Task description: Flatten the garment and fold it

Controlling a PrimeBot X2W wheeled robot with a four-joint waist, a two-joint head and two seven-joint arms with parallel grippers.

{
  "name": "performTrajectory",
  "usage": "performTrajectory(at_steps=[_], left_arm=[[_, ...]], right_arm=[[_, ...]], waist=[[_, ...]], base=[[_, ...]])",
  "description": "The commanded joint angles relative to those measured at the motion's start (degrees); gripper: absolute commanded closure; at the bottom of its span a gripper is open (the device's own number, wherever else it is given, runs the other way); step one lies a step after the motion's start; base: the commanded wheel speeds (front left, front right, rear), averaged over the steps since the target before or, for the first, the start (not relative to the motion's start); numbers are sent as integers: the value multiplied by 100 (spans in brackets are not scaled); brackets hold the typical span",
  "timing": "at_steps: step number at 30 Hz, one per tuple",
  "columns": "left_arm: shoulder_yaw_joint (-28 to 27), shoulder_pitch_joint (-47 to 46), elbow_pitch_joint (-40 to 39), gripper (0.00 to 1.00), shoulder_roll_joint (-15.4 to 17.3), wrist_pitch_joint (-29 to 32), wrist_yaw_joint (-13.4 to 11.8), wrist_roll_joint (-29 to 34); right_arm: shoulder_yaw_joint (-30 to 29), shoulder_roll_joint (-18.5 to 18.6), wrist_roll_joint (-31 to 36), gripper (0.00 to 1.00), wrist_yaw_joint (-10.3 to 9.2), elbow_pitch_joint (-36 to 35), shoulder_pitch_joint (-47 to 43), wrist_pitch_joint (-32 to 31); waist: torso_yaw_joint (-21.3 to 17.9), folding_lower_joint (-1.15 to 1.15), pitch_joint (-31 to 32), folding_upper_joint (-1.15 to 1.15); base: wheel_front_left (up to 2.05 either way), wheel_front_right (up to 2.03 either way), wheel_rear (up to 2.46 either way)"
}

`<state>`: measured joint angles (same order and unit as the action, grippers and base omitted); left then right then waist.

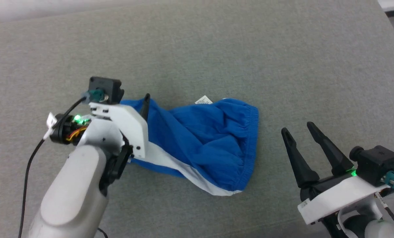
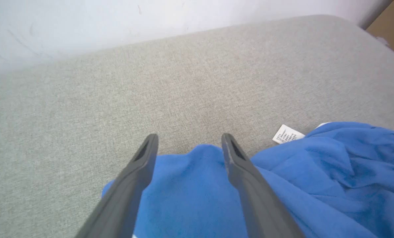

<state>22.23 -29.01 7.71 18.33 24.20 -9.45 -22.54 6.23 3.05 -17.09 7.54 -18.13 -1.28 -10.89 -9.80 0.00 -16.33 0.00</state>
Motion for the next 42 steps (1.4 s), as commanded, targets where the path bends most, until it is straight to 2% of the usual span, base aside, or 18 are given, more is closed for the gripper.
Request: performTrajectory(at_steps=[1,6,10,16,24,27,28,29,30,31,35,39,42], left_arm=[[-60,203,-192,0,67,-62,-83,34],[-342,737,-873,0,387,51,-317,-55],[-508,925,-929,0,627,414,-322,-256],[-406,710,-456,0,803,1011,-73,-455],[-85,301,285,0,866,1450,213,-400],[271,208,797,0,951,2023,478,-346],[341,221,887,48,952,2187,560,-392],[341,221,887,48,952,2187,560,-392],[368,242,940,90,930,2278,609,-457],[389,277,972,100,907,2355,644,-520],[367,367,817,100,899,2158,627,-536],[146,424,256,100,1036,1741,406,-437],[-124,631,-474,100,1252,1651,195,-474]], right_arm=[[-10,-17,-34,0,-5,6,54,17],[-29,-17,-81,0,-5,34,45,-12],[18,-17,-97,0,-5,32,70,-23],[123,-17,-93,0,-5,20,121,-19],[146,-17,-36,0,-5,-41,85,-20],[163,-17,-25,0,-5,-75,69,-18],[164,-17,-20,0,-5,-78,62,-18],[164,-17,-20,0,-5,-78,62,-18],[160,-17,-16,0,-5,-77,55,-19],[149,-17,-13,0,-5,-76,47,-20],[60,-17,-26,0,-5,-56,-19,-30],[-1,-17,-78,0,-5,26,-34,-36],[-42,-17,-113,0,-5,59,-38,-48]], waist=[[284,0,268,0],[448,0,384,0],[443,0,343,0],[224,0,138,0],[-29,0,-98,0],[-100,0,-157,0],[-111,0,-158,0],[-111,0,-158,0],[-117,0,-150,0],[-114,0,-137,0],[-12,0,-14,0],[166,0,156,0],[301,0,258,0]], base=[[0,0,0],[0,0,0],[0,0,0],[0,0,0],[0,0,0],[0,0,0],[0,0,0],[0,0,0],[0,0,0],[0,0,0],[0,0,0],[0,0,0],[0,0,0]])
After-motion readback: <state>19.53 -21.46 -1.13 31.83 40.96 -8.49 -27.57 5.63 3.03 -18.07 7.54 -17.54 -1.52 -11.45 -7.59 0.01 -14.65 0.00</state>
